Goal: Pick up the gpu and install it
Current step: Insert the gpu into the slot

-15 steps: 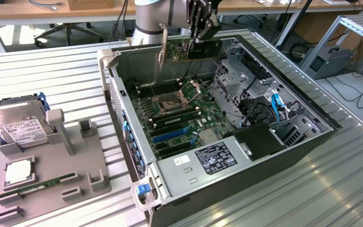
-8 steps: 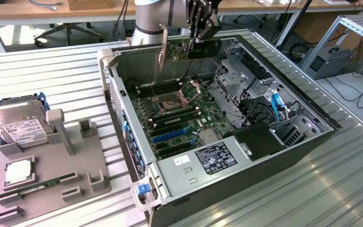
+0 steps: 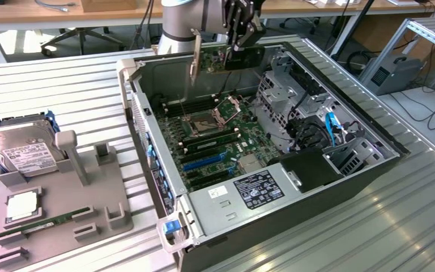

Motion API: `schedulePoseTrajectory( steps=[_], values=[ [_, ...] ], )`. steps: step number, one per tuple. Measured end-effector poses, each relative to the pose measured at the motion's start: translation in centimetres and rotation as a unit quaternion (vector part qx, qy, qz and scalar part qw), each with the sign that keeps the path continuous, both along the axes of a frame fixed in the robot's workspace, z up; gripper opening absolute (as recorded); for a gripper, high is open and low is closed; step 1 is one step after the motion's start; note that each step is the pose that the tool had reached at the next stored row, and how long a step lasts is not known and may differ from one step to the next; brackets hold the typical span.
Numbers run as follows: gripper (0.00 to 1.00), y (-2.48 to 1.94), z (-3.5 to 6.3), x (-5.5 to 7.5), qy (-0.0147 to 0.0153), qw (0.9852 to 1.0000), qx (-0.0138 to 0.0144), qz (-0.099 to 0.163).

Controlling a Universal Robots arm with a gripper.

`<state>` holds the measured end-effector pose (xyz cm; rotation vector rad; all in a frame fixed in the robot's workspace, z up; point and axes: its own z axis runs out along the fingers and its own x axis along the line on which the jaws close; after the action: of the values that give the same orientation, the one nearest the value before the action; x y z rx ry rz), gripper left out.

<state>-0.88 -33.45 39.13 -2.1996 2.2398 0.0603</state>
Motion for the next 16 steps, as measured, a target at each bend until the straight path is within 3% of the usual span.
schedulePoseTrajectory(
  steps=[16],
  values=[
    [0.27, 0.03, 0.0, -0.32, 0.0, 1.0, 0.0, 0.0]
  ],
)
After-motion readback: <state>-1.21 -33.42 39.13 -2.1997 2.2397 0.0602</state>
